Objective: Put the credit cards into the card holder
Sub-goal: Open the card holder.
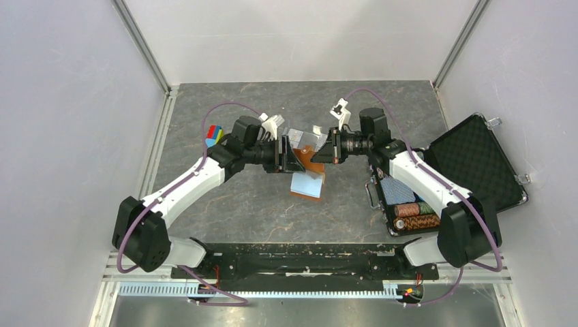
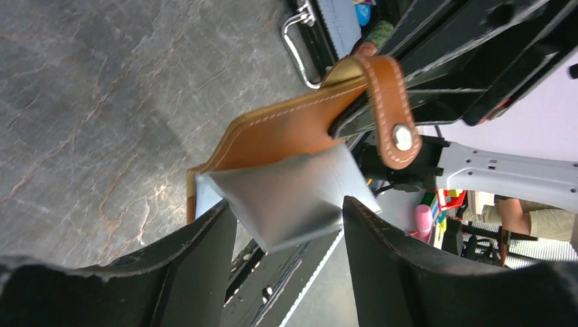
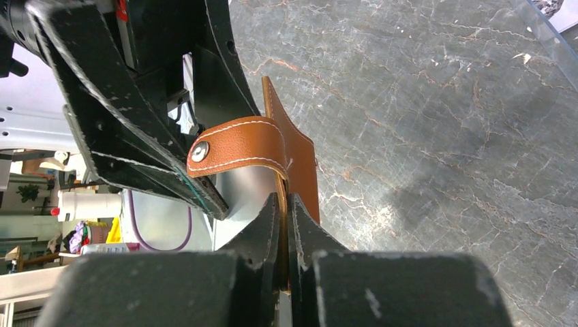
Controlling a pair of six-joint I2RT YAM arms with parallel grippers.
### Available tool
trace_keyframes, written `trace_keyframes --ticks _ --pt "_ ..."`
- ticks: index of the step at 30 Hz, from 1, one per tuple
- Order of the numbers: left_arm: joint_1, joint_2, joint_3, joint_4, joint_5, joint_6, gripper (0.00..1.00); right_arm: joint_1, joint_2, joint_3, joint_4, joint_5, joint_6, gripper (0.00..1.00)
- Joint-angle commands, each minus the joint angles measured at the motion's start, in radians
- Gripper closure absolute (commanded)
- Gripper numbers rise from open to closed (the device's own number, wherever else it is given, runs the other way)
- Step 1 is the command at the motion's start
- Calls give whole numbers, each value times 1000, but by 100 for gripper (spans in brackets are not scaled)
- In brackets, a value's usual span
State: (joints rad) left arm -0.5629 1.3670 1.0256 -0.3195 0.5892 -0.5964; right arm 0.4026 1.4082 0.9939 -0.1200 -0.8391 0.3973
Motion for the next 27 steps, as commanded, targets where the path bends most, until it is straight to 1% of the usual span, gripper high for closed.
trace_keyframes --ticks 1,5,6,11,12,13,14,16,17,23,27 --pt "-7 -25 8 154 58 -62 34 -1 -3 -20 81 -59 55 100" --pt "-5 -38 6 207 60 -77 30 -1 1 -48 112 -88 129 100" --pt "-5 -40 4 216 61 -77 29 -1 2 -53 142 -92 142 100" --pt "-5 -49 -13 234 66 -66 28 -2 20 -58 151 -114 205 100" --pt "-5 -53 -20 237 66 -61 29 -5 25 -59 151 -120 216 100" --pt "-5 -58 -29 244 68 -53 32 -7 29 -59 152 -123 232 100" --pt "-5 -62 -35 249 69 -46 36 -7 34 -58 152 -128 244 100" --pt "-5 -66 -45 244 70 -15 48 -11 44 -57 156 -140 272 100" --pt "-4 -64 -44 228 68 1 51 -12 48 -57 159 -145 282 100" --pt "-5 -32 -21 112 18 101 54 -12 55 -60 211 -180 335 100" --pt "-5 -22 14 -16 -101 177 52 -12 51 -61 251 -198 366 100"
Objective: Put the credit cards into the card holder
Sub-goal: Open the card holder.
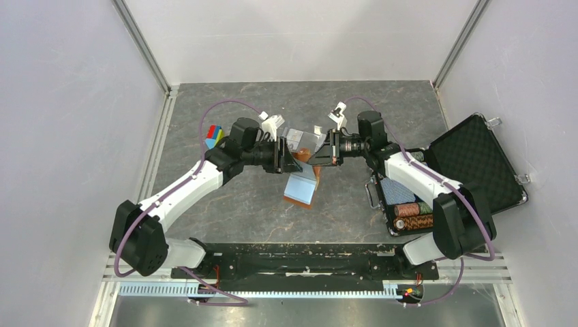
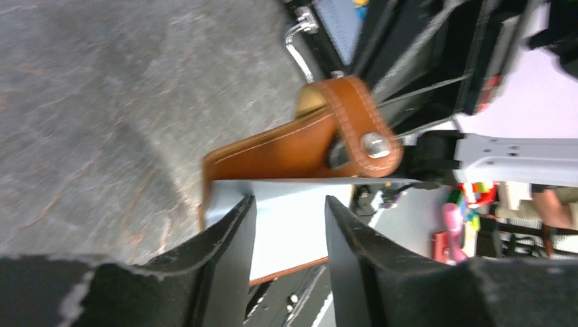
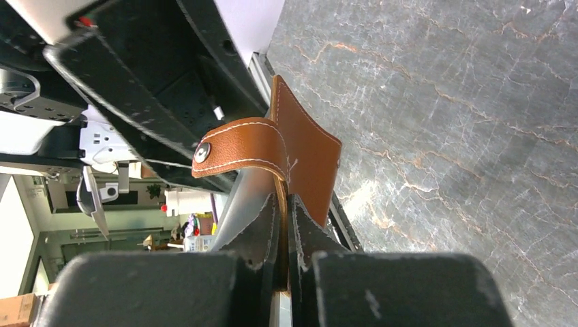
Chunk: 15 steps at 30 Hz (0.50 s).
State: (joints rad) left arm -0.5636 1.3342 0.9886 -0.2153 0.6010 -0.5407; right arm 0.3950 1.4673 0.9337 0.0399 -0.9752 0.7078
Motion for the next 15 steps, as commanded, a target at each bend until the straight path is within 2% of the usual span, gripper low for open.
trace_keyframes --ticks 1,6,11,15 --pt "-4 8 57 -145 -163 132 49 -4 -9 -2 96 -64 58 100" --pt "-4 3 54 -178 -257 153 36 -4 -10 -15 147 -93 89 100" --pt "4 -20 2 -70 -192 130 24 -4 -9 -32 174 -118 97 100" --pt "45 -58 -77 89 -69 76 20 -4 1 -46 203 -144 104 100"
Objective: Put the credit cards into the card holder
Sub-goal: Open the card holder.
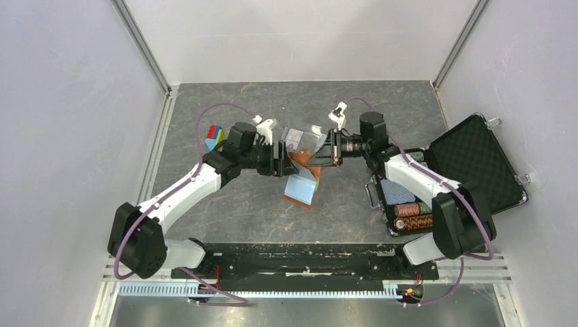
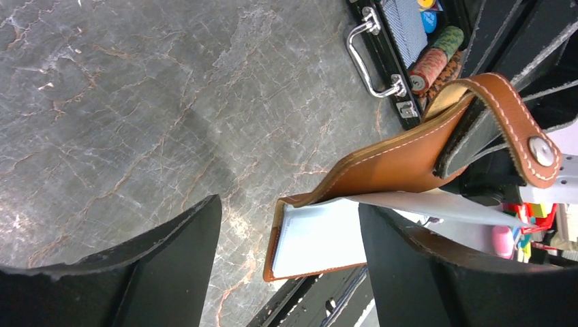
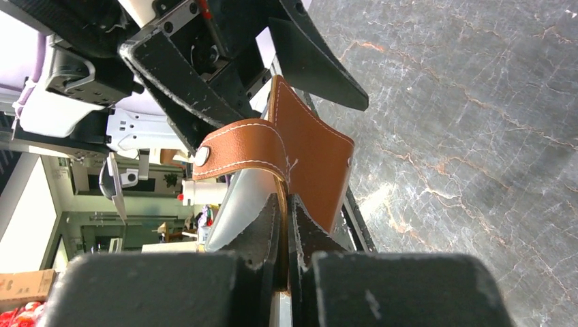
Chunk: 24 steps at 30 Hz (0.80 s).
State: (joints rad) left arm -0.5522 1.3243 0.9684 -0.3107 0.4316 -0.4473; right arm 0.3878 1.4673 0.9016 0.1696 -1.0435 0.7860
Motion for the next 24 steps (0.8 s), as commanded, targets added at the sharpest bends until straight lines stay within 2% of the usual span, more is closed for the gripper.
trace_keyframes --ticks 1,9,14,16,22,24 --pt "41 -52 -71 217 128 -30 20 3 3 -20 92 -83 32 100" --pt "76 -43 -96 309 271 -76 22 3 21 -96 348 -137 208 100" --pt "85 -32 -115 428 382 -134 29 3 33 -116 393 -144 234 100" --pt "87 -22 -126 456 418 -156 36 3 43 -116 395 -140 232 100" --pt "89 -27 -141 446 436 -167 73 2 59 -115 392 -104 218 100" --pt "93 -33 -137 409 416 -157 85 3 58 -112 380 -90 204 95"
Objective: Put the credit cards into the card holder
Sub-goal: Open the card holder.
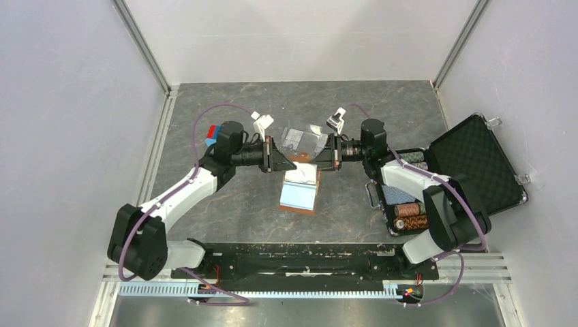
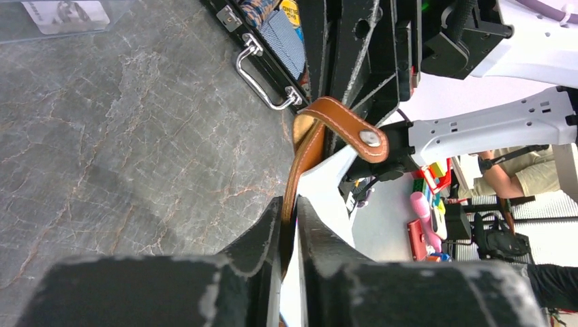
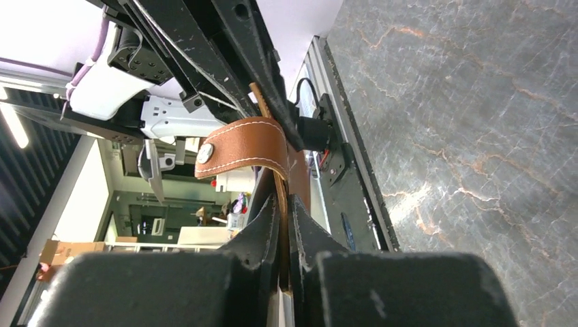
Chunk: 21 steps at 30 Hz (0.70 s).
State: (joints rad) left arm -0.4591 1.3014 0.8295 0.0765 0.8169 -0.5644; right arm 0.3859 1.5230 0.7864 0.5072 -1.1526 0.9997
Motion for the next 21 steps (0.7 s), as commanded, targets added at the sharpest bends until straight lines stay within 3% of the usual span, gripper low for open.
trace_keyframes --ticks 1,6,10,12,16,21 --pt "1 -15 3 4 19 -33 91 4 1 8 26 27 -29 89" --pt "12 -34 26 -113 -28 12 98 -24 -35 97 -294 102 -297 50" --pt "13 -25 75 -255 -30 96 98 -37 -37 238 -669 213 -591 31" --pt "12 -16 106 -318 -16 133 98 -37 -33 272 -764 229 -674 25" --pt "11 4 156 -408 40 187 98 -29 -33 268 -790 172 -726 17" --pt "3 14 178 -432 117 200 98 53 3 317 -865 119 -828 13"
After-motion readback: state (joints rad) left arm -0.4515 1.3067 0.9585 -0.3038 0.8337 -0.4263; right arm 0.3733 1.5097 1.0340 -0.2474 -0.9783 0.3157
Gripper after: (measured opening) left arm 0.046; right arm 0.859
